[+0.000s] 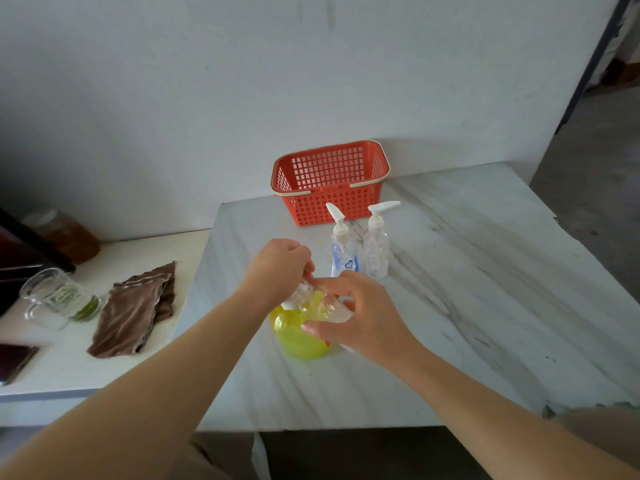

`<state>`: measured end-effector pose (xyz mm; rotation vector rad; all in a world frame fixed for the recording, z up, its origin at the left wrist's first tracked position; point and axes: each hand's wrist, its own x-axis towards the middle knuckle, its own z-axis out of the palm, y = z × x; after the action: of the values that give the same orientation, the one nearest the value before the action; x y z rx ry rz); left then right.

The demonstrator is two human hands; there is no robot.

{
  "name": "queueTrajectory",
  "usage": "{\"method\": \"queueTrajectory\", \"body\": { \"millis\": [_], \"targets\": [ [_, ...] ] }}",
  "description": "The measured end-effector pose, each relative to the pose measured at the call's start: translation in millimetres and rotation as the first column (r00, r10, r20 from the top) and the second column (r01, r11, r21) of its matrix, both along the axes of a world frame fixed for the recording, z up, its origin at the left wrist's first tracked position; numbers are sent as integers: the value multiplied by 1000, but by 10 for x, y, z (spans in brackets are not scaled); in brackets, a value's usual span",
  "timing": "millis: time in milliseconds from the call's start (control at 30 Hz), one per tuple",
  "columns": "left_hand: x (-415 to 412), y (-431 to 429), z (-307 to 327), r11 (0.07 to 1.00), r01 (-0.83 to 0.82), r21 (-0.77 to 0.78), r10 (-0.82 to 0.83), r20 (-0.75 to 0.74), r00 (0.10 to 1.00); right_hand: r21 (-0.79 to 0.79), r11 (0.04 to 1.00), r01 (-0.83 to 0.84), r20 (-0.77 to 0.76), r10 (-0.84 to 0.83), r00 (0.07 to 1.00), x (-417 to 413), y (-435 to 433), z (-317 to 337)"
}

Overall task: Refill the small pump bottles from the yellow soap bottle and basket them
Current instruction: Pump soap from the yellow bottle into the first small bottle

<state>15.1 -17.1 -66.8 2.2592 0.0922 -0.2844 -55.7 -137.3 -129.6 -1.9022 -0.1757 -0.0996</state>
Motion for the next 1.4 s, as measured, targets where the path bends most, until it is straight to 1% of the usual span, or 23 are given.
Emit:
{"method": "queueTrajectory", "body": {
  "millis": [100,233,300,400,467,667,800,1033,1200,1400],
  "targets": [
    [5,8,9,1000,-6,-2,6,-9,1000,-14,1000,-3,10,3,1000,-11,4,12],
    [4,7,59,998,0,-58,-3,-56,998,-31,999,8,37,-7,999,-26,10,65],
    [-2,2,88,998,9,-69,-12,-49,999,-31,1000,7,48,-6,999,-24,15,81],
    [0,5,80,999,32,-36,-33,-25,999,-26,1000,6,57,-5,998,-12,23,62],
    [1,12,58,999,36,-22,-37,-36,999,-25,1000,5,59,-4,998,-7,22,34],
    [4,12,31,998,56,31,-55,-41,998,-28,1000,0,16,1,1000,-8,16,5],
    [1,7,52,999,37,16,-36,-49,998,-6,1000,-5,38,5,999,-17,20,37],
    [8,-3,79,998,-1,-60,-4,-68,998,3,1000,-3,35,3,999,-5,20,66],
    [18,-1,7,999,-31,-24,30,-34,999,-17,1000,4,1,-4,1000,-12,-4,40],
    [-21,-4,36,999,-42,-20,41,-44,998,-9,1000,-8,6,8,1000,-31,13,65]
  ]
}}
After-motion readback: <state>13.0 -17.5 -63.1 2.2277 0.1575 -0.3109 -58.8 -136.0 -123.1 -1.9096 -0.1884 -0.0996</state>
